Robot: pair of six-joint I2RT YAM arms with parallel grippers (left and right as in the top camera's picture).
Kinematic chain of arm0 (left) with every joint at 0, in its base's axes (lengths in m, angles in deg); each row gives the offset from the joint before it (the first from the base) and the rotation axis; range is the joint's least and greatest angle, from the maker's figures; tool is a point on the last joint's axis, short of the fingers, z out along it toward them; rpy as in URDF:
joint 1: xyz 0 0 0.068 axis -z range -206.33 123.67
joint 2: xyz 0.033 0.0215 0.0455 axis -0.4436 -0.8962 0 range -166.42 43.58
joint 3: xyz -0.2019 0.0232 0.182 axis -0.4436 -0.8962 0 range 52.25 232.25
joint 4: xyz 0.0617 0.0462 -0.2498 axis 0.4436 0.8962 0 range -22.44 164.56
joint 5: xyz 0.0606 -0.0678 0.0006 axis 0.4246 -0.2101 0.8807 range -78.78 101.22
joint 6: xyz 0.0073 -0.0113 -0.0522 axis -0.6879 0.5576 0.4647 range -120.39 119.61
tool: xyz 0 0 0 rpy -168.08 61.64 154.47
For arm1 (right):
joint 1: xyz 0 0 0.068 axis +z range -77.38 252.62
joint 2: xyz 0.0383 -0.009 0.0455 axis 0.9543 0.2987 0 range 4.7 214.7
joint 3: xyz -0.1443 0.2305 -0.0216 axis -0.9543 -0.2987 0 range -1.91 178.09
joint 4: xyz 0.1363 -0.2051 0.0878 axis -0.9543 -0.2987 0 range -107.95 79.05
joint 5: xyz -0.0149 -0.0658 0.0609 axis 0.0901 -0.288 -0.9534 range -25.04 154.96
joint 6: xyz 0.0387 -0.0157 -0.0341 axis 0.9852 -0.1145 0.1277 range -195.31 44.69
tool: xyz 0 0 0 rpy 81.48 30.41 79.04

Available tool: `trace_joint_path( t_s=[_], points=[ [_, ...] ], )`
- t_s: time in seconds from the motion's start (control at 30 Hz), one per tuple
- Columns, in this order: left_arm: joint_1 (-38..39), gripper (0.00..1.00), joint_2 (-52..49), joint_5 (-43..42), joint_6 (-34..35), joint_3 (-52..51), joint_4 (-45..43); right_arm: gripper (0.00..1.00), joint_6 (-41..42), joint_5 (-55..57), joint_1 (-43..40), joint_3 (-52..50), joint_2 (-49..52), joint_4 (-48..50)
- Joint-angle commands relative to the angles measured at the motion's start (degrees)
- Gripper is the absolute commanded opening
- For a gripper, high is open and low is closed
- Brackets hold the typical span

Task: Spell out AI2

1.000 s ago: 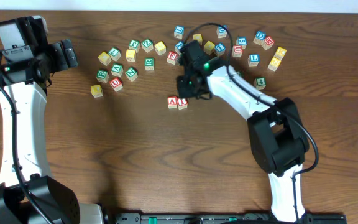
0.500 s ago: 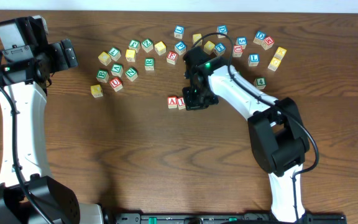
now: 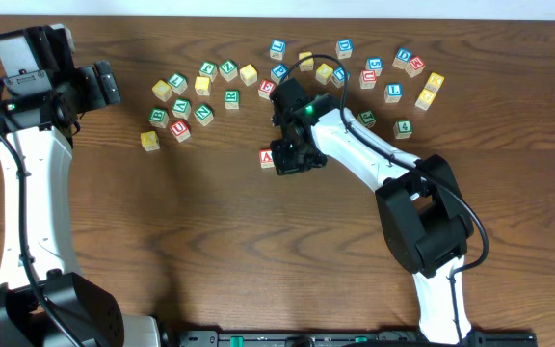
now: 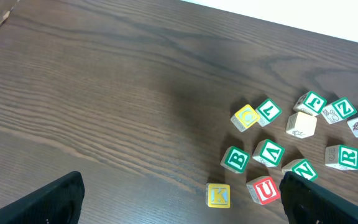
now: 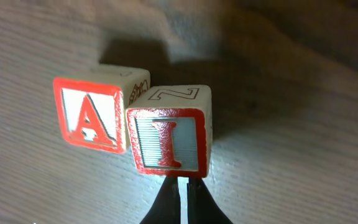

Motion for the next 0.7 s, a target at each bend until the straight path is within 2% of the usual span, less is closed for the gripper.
trace_joint_path(
  t_s=[0.0, 0.67],
  points=[
    [0.1, 0.99, 0.3, 0.1, -0.4, 1.3, 0.2, 0.01, -0.6, -0.1, 0.3, -0.3, -1.2, 0.6],
    [0.1, 0.99, 0.3, 0.1, -0.4, 1.3, 0.2, 0.01, -0.7, 1.4, 1.1, -0.3, -1.2, 4.2]
  ],
)
